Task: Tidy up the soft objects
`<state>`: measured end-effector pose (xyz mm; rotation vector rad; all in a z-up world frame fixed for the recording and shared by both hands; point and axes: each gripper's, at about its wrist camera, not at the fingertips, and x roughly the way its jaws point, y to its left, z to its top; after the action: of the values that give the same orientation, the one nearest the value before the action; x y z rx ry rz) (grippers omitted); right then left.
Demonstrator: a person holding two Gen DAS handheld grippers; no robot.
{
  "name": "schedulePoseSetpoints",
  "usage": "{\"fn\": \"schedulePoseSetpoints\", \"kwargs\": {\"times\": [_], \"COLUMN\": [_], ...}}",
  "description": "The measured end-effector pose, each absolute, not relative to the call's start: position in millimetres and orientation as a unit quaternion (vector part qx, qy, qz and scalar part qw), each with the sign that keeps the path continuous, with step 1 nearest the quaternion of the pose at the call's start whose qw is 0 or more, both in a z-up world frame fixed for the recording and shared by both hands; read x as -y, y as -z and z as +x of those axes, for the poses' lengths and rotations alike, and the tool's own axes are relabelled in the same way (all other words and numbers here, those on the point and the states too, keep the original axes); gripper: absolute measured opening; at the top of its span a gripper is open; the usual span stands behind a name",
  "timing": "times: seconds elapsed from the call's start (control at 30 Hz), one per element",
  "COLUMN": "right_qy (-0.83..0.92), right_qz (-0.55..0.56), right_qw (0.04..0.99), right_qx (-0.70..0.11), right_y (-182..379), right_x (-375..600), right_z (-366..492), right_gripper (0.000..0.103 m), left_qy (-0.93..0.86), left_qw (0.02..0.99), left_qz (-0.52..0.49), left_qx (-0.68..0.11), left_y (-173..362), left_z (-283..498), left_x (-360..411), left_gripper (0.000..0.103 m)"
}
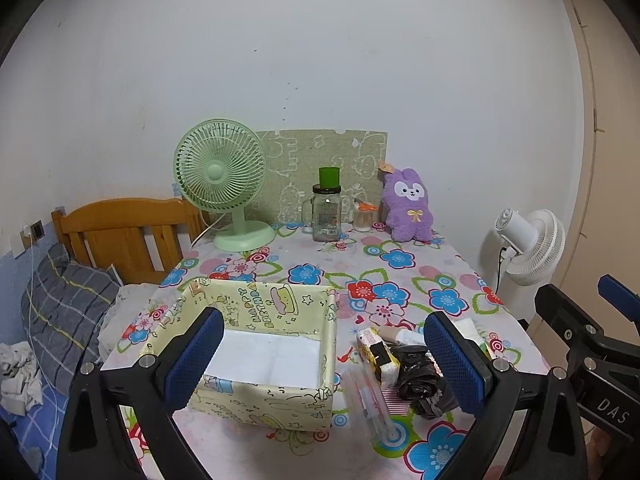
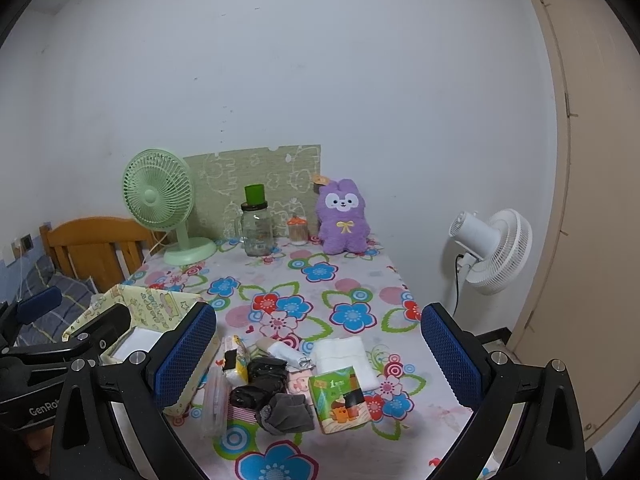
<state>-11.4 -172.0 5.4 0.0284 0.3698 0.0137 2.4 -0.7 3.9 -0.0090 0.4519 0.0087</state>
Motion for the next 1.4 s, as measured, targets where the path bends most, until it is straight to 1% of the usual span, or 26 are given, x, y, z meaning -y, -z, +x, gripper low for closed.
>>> {"fn": "schedulePoseSetpoints", "kwargs": {"times": [0.9, 1.13, 1.4], "right_qy": [-0.005, -0.001, 0.004], "right_qz": [0.015, 0.016, 0.017], "right_qw": [0.983, 0.983, 0.981], "right_qx": [-0.184, -0.185, -0.192], "right_y": [-6.8, -5.3, -0.9], "right_x": [174.2, 177.1, 182.9], "right_z": [-12.5, -11.4, -7.0], "right_gripper": [0.103, 0.103, 0.103], "left_qy": [-0.002, 0.0, 0.008], "left_qw": [0.975, 0.974, 0.973], "left_qz": [-0.006, -0.003, -0.005], "left_qx": [-0.223, -0.225, -0.232], "left_y": [-1.6, 3.4, 11.7], "left_z": [3.7, 2.4, 5.0], "left_x": [2.1, 7.4, 11.6], "left_gripper": [0.1, 0.097, 0.097]}}
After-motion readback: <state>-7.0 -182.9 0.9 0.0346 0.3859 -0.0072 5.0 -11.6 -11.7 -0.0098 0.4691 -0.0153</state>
